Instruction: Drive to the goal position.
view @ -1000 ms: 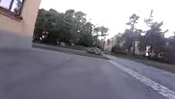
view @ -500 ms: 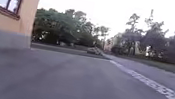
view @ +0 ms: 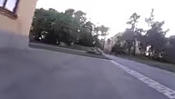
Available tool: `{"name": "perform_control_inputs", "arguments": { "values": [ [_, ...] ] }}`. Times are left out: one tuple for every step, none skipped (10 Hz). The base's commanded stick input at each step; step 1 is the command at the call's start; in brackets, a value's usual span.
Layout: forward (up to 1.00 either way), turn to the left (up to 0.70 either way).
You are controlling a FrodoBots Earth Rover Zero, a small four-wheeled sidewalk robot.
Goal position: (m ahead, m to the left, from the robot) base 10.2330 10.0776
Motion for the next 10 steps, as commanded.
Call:
{"name": "perform_control_inputs", "arguments": {
  "values": [
    [0.5, 0.0],
    [0.5, 0.0],
    [0.5, 0.0],
    [0.5, 0.0],
    [0.5, 0.0],
    [0.5, 0.0],
    [0.5, 0.0],
    [0.5, 0.11],
    [0.5, 0.34],
    [0.5, 0.5]
  ]
}}
